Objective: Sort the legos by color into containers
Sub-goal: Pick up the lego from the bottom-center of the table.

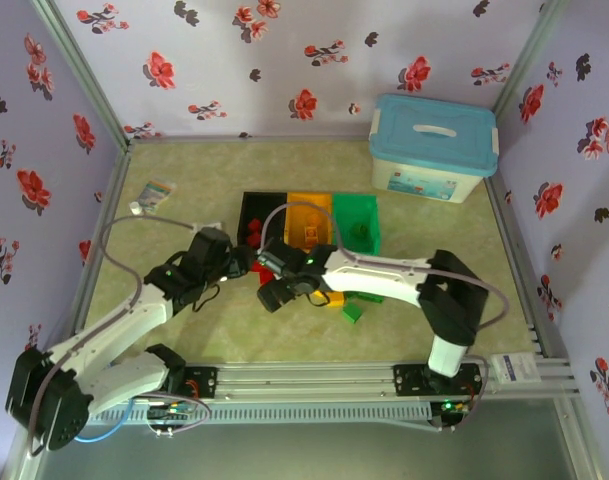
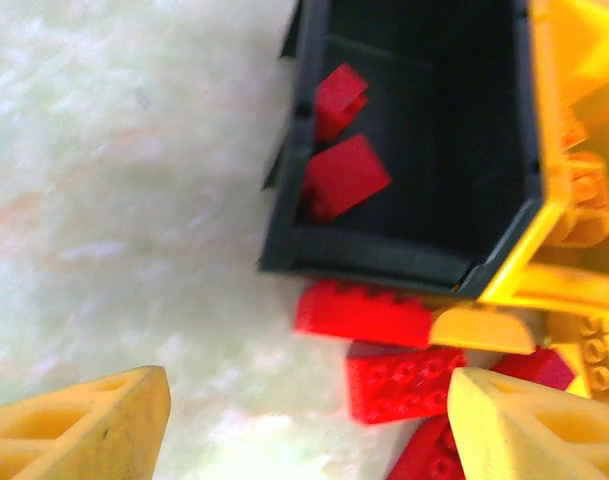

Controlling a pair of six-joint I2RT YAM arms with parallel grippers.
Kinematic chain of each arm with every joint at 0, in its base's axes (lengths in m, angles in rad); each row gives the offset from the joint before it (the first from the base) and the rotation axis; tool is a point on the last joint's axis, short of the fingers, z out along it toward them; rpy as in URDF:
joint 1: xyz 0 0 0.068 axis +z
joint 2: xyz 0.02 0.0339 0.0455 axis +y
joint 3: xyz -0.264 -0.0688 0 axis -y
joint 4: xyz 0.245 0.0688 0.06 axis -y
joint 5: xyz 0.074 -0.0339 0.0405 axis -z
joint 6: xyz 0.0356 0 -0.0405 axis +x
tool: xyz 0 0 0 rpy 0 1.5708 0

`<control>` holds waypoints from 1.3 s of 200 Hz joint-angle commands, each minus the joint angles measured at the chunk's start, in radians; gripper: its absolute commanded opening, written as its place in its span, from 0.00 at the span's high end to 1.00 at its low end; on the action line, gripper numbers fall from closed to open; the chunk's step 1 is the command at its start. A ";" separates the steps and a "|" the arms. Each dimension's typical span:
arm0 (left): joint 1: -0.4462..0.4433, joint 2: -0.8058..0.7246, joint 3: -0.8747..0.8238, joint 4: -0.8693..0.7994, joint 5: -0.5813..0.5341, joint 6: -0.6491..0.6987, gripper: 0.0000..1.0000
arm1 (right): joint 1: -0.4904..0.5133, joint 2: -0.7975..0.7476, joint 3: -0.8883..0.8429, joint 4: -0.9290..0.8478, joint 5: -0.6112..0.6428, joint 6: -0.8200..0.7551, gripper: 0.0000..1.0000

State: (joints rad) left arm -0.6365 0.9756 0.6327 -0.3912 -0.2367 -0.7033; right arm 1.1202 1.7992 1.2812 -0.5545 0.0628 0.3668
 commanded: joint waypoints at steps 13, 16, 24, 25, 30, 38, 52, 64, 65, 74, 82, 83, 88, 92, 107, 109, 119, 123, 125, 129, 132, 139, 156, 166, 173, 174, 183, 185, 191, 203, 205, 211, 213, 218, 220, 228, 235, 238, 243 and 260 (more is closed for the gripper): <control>0.009 -0.119 -0.073 -0.072 -0.061 -0.074 0.26 | 0.032 0.120 0.114 -0.119 0.060 0.144 0.11; 0.009 -0.127 -0.076 -0.075 -0.065 -0.075 0.26 | 0.034 0.127 0.121 -0.126 0.073 0.163 0.11; 0.011 -0.142 -0.085 -0.084 -0.073 -0.076 0.26 | 0.036 0.142 0.131 -0.134 0.088 0.232 0.12; 0.011 -0.145 -0.087 -0.085 -0.074 -0.077 0.26 | 0.035 0.143 0.131 -0.133 0.089 0.239 0.12; 0.012 -0.154 -0.090 -0.087 -0.076 -0.079 0.26 | 0.040 0.150 0.133 -0.128 0.089 0.269 0.13; 0.014 -0.164 -0.093 -0.090 -0.079 -0.077 0.26 | 0.051 0.157 0.132 -0.112 0.095 0.303 0.13; 0.017 -0.174 -0.095 -0.094 -0.083 -0.072 0.26 | 0.073 0.180 0.148 -0.109 0.120 0.344 0.14; 0.019 -0.173 -0.092 -0.098 -0.084 -0.069 0.26 | 0.081 0.209 0.170 -0.125 0.136 0.379 0.15; 0.019 -0.173 -0.093 -0.098 -0.084 -0.068 0.26 | 0.082 0.212 0.171 -0.125 0.138 0.382 0.15; 0.020 -0.174 -0.090 -0.101 -0.085 -0.064 0.26 | 0.086 0.228 0.181 -0.128 0.142 0.405 0.18; 0.020 -0.174 -0.086 -0.106 -0.084 -0.062 0.26 | 0.089 0.240 0.189 -0.131 0.149 0.426 0.19; 0.020 -0.175 -0.086 -0.107 -0.085 -0.061 0.26 | 0.089 0.241 0.189 -0.132 0.151 0.429 0.19; 0.020 -0.177 -0.084 -0.109 -0.085 -0.061 0.26 | 0.093 0.243 0.189 -0.135 0.161 0.441 0.21; 0.020 -0.179 -0.083 -0.110 -0.084 -0.061 0.26 | 0.094 0.244 0.190 -0.138 0.171 0.448 0.22; 0.020 -0.190 -0.087 -0.117 -0.085 -0.062 0.26 | 0.097 0.244 0.184 -0.140 0.202 0.475 0.25; 0.020 -0.192 -0.087 -0.117 -0.085 -0.062 0.26 | 0.097 0.244 0.182 -0.140 0.205 0.478 0.25; 0.022 -0.201 -0.094 -0.115 -0.085 -0.067 0.26 | 0.097 0.247 0.177 -0.138 0.219 0.489 0.25; 0.021 -0.204 -0.097 -0.114 -0.087 -0.067 0.26 | 0.097 0.247 0.176 -0.137 0.223 0.490 0.25; 0.021 -0.204 -0.098 -0.114 -0.086 -0.068 0.26 | 0.097 0.248 0.175 -0.137 0.224 0.491 0.25; 0.021 -0.205 -0.100 -0.112 -0.086 -0.068 0.26 | 0.097 0.250 0.175 -0.138 0.228 0.493 0.25; 0.021 -0.207 -0.100 -0.113 -0.085 -0.070 0.26 | 0.096 0.252 0.176 -0.140 0.231 0.496 0.25; 0.021 -0.207 -0.101 -0.113 -0.085 -0.071 0.26 | 0.096 0.256 0.180 -0.143 0.237 0.498 0.25; 0.021 -0.207 -0.100 -0.117 -0.084 -0.070 0.26 | 0.096 0.267 0.184 -0.140 0.246 0.497 0.25; 0.021 -0.207 -0.096 -0.118 -0.084 -0.065 0.27 | 0.095 0.274 0.187 -0.133 0.247 0.493 0.26; 0.021 -0.207 -0.096 -0.118 -0.086 -0.063 0.27 | 0.095 0.283 0.189 -0.128 0.246 0.490 0.26; 0.021 -0.207 -0.096 -0.118 -0.086 -0.062 0.27 | 0.096 0.284 0.190 -0.128 0.245 0.489 0.26; 0.021 -0.207 -0.096 -0.118 -0.085 -0.063 0.27 | 0.095 0.293 0.196 -0.126 0.238 0.482 0.27; 0.021 -0.207 -0.095 -0.118 -0.086 -0.062 0.27 | 0.095 0.295 0.198 -0.127 0.238 0.481 0.27; 0.021 -0.207 -0.095 -0.118 -0.085 -0.062 0.27 | 0.095 0.301 0.199 -0.125 0.234 0.478 0.27; 0.021 -0.206 -0.095 -0.117 -0.084 -0.064 0.27 | 0.095 0.308 0.199 -0.119 0.222 0.474 0.30; 0.022 -0.206 -0.095 -0.117 -0.085 -0.064 0.27 | 0.095 0.308 0.199 -0.118 0.220 0.474 0.30; 0.021 -0.205 -0.096 -0.117 -0.084 -0.065 0.27 | 0.095 0.308 0.196 -0.116 0.217 0.475 0.32; 0.021 -0.205 -0.097 -0.117 -0.084 -0.065 0.27 | 0.095 0.308 0.195 -0.116 0.216 0.475 0.32; 0.021 -0.206 -0.099 -0.117 -0.085 -0.064 0.27 | 0.095 0.307 0.191 -0.114 0.215 0.475 0.34; 0.021 -0.207 -0.099 -0.117 -0.084 -0.065 0.27 | 0.096 0.306 0.189 -0.113 0.214 0.476 0.34; 0.021 -0.207 -0.102 -0.117 -0.084 -0.065 0.27 | 0.097 0.303 0.182 -0.111 0.215 0.478 0.37; 0.021 -0.206 -0.100 -0.116 -0.085 -0.064 0.27 | 0.099 0.297 0.179 -0.113 0.218 0.477 0.39; 0.021 -0.207 -0.102 -0.115 -0.084 -0.064 0.27 | 0.099 0.296 0.176 -0.113 0.219 0.477 0.40; 0.021 -0.206 -0.103 -0.115 -0.084 -0.065 0.27 | 0.100 0.291 0.173 -0.116 0.222 0.478 0.41; 0.021 -0.206 -0.102 -0.112 -0.085 -0.062 0.27 | 0.106 0.269 0.174 -0.134 0.234 0.468 0.44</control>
State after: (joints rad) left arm -0.6205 0.7792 0.5381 -0.5026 -0.3077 -0.7574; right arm 1.2160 2.0739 1.4620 -0.6559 0.2687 0.8314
